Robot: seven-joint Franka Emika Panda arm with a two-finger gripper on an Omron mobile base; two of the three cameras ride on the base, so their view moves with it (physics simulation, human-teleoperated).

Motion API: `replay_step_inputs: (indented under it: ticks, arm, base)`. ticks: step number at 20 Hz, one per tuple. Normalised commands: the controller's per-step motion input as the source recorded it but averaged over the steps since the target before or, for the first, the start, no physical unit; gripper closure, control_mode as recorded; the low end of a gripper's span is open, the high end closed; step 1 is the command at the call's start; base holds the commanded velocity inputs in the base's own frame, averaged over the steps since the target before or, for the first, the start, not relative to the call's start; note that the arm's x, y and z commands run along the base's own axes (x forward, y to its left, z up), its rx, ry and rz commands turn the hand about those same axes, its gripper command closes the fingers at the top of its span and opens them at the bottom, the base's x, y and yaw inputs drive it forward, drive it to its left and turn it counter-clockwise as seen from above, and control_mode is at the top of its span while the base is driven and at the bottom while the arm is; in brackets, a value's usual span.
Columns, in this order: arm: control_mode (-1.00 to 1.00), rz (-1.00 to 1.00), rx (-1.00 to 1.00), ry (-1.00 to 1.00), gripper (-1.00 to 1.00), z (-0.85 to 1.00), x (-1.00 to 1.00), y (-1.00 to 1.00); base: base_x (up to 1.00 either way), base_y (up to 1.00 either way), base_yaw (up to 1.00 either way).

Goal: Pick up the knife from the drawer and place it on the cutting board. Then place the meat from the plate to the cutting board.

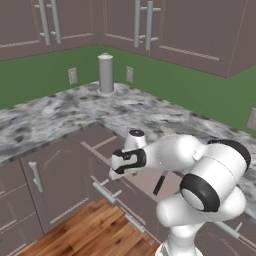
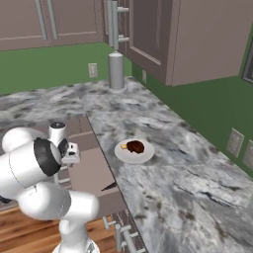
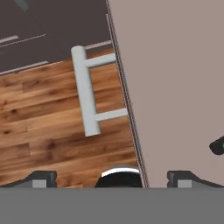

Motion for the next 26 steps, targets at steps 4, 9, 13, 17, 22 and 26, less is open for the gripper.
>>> replay_step_inputs:
  ticks: [4,9,13,17,22,26]
  arm:
    - [-1.0,0.0,-0.02,-0.03,-1.0,-0.24,0.31,0.01]
    - [-1.0,0.0,0.0,-0.06,-1.0,-0.15,0.23,0.0]
    - [-1.0,0.0,0.0,-0.05,-1.0,-0.17,0.18,0.0]
    - [-1.0,0.0,0.0,-0.04,-1.0,-0.21,0.18,0.0]
    - [-1.0,0.0,0.0,-0.03,-1.0,-0.23,0.2,0.0]
    - [-1.0,0.0,0.0,-0.01,-1.0,-0.19,0.18,0.0]
  base:
    - [0.0,0.0,0.0]
    - [0.0,0.0,0.0]
    - [0.0,0.0,0.0]
    - [0.0,0.0,0.0]
    - [0.0,0.0,0.0]
    - [0.0,0.0,0.0]
